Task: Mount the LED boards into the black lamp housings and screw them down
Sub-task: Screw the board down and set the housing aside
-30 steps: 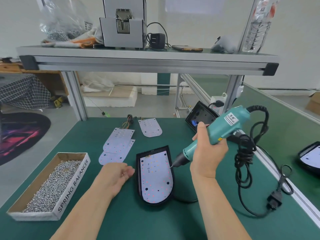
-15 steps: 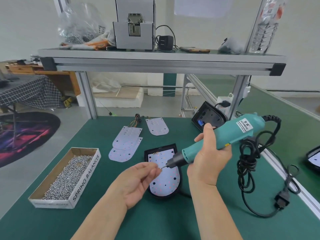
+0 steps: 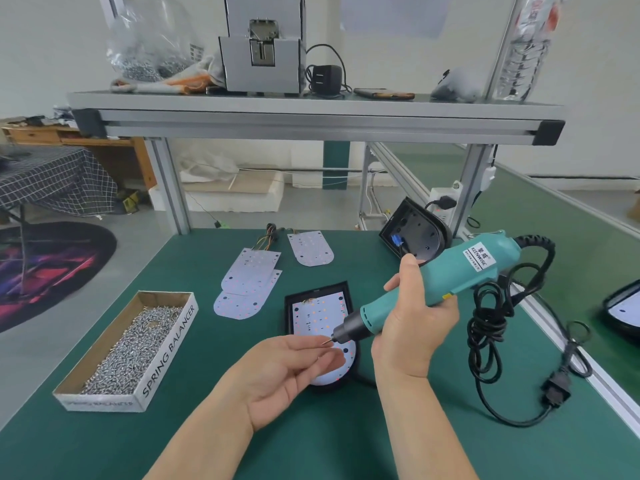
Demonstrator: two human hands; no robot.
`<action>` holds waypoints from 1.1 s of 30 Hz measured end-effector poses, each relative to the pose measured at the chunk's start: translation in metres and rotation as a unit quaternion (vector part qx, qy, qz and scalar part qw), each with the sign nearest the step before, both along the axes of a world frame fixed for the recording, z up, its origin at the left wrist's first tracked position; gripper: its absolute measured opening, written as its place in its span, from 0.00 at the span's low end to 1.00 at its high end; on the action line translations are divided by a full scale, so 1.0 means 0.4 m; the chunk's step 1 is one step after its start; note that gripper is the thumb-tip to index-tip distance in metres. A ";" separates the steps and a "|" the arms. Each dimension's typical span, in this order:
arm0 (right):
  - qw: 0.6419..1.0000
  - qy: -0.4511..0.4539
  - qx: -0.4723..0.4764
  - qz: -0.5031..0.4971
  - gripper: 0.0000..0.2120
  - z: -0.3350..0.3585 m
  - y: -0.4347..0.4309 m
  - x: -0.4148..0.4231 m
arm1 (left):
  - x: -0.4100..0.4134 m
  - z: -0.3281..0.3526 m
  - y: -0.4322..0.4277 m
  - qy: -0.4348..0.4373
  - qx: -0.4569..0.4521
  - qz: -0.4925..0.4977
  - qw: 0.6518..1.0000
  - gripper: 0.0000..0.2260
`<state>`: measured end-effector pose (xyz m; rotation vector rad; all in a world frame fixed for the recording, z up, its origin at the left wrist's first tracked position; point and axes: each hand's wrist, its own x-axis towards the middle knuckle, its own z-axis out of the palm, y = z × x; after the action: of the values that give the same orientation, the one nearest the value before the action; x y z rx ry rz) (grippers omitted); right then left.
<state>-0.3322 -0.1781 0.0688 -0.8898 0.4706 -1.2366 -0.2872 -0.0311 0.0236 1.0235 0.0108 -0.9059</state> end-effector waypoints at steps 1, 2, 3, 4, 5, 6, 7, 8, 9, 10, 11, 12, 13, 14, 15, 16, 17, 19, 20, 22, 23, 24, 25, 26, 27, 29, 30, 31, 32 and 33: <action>1.000 0.002 0.001 0.000 0.11 -0.001 0.000 -0.001 | -0.001 -0.001 0.000 0.008 -0.001 0.005 1.000 0.08; 1.000 0.002 0.002 -0.001 0.11 -0.002 -0.001 -0.003 | -0.003 0.000 0.000 0.015 -0.001 0.013 1.000 0.08; 1.000 0.002 0.001 -0.002 0.10 -0.001 -0.002 -0.005 | -0.004 -0.003 -0.002 0.018 0.004 0.022 1.000 0.08; 1.000 0.001 0.000 -0.003 0.09 0.000 -0.004 -0.007 | -0.004 -0.006 -0.004 0.019 0.011 0.032 0.999 0.07; 1.000 -0.001 0.000 -0.005 0.09 0.001 -0.006 -0.010 | -0.005 -0.008 -0.006 0.020 0.017 0.042 0.999 0.06; 1.000 -0.002 0.000 -0.006 0.08 0.002 -0.007 -0.013 | -0.006 -0.009 -0.008 0.022 0.022 0.052 0.998 0.05; 1.000 -0.004 0.001 -0.006 0.08 0.002 -0.008 -0.016 | -0.008 -0.011 -0.011 0.027 0.028 0.058 0.998 0.03; 1.000 -0.006 0.002 -0.005 0.08 0.001 -0.007 -0.019 | -0.012 -0.010 -0.013 0.030 0.035 0.058 0.997 0.02; 1.000 -0.008 0.003 -0.004 0.08 0.000 -0.006 -0.023 | -0.015 -0.009 -0.016 0.030 0.042 0.052 0.997 0.04; 1.000 -0.010 0.003 -0.003 0.09 0.000 -0.004 -0.026 | -0.018 -0.009 -0.018 0.030 0.049 0.046 0.997 0.05; 1.000 -0.010 0.002 -0.003 0.09 0.000 -0.001 -0.029 | -0.019 -0.010 -0.020 0.030 0.053 0.044 0.997 0.06; 1.000 -0.010 0.003 -0.002 0.10 0.000 0.001 -0.033 | -0.020 -0.011 -0.022 0.029 0.056 0.045 0.997 0.07; 1.000 -0.011 0.004 -0.001 0.10 0.001 0.003 -0.036 | -0.022 -0.013 -0.024 0.025 0.056 0.051 0.997 0.07; 1.000 -0.012 0.004 0.000 0.10 0.003 0.005 -0.037 | -0.024 -0.013 -0.027 0.022 0.057 0.058 0.996 0.08; 1.000 -0.013 0.005 0.002 0.10 0.004 0.007 -0.040 | -0.025 -0.014 -0.029 0.019 0.058 0.064 0.996 0.08; 1.000 -0.015 0.008 0.004 0.10 0.007 0.008 -0.041 | -0.027 -0.015 -0.030 0.015 0.060 0.069 0.996 0.08; 1.000 -0.017 0.010 0.007 0.10 0.008 0.011 -0.041 | -0.028 -0.015 -0.032 0.009 0.064 0.072 0.995 0.07; 1.000 -0.017 0.012 0.012 0.10 0.010 0.017 -0.042 | -0.029 -0.013 -0.032 -0.003 0.072 0.067 0.995 0.06; 1.000 -0.015 0.012 0.014 0.10 0.010 0.019 -0.042 | -0.029 -0.012 -0.033 -0.007 0.075 0.061 0.995 0.06; 1.000 -0.012 0.009 0.014 0.11 0.010 0.023 -0.043 | -0.029 -0.012 -0.033 -0.009 0.079 0.053 0.995 0.07; 1.000 -0.011 0.008 0.013 0.11 0.010 0.023 -0.043 | -0.029 -0.012 -0.033 -0.009 0.079 0.049 0.996 0.07; 1.000 -0.010 0.010 0.013 0.11 0.010 0.023 -0.042 | -0.030 -0.012 -0.033 -0.007 0.079 0.045 0.996 0.06; 1.000 -0.010 0.014 0.013 0.10 0.010 0.023 -0.042 | -0.031 -0.012 -0.032 -0.002 0.076 0.043 0.996 0.06; 1.000 -0.012 0.017 0.014 0.10 0.010 0.023 -0.042 | -0.033 -0.013 -0.032 0.006 0.071 0.043 0.997 0.08; 1.000 -0.014 0.018 0.014 0.10 0.009 0.022 -0.042 | -0.034 -0.014 -0.031 0.018 0.066 0.046 0.997 0.11; 1.000 -0.016 0.011 0.014 0.10 0.009 0.022 -0.045 | -0.034 -0.016 -0.031 0.057 0.053 0.058 0.995 0.15; 1.000 -0.017 0.007 0.013 0.10 0.010 0.021 -0.046 | -0.034 -0.018 -0.030 0.079 0.043 0.063 0.994 0.15; 1.000 -0.019 0.004 0.011 0.10 0.011 0.020 -0.047 | -0.033 -0.018 -0.028 0.101 0.032 0.067 0.992 0.14; 1.000 -0.021 0.001 0.007 0.10 0.013 0.017 -0.048 | -0.031 -0.018 -0.027 0.119 0.021 0.069 0.990 0.13; 1.000 -0.022 -0.002 0.004 0.10 0.015 0.013 -0.049 | -0.029 -0.018 -0.025 0.134 0.011 0.069 0.989 0.12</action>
<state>-0.3518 -0.1728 0.0748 -0.8646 0.4295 -1.2486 -0.2990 -0.0409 0.0164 0.9035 0.3136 -0.9125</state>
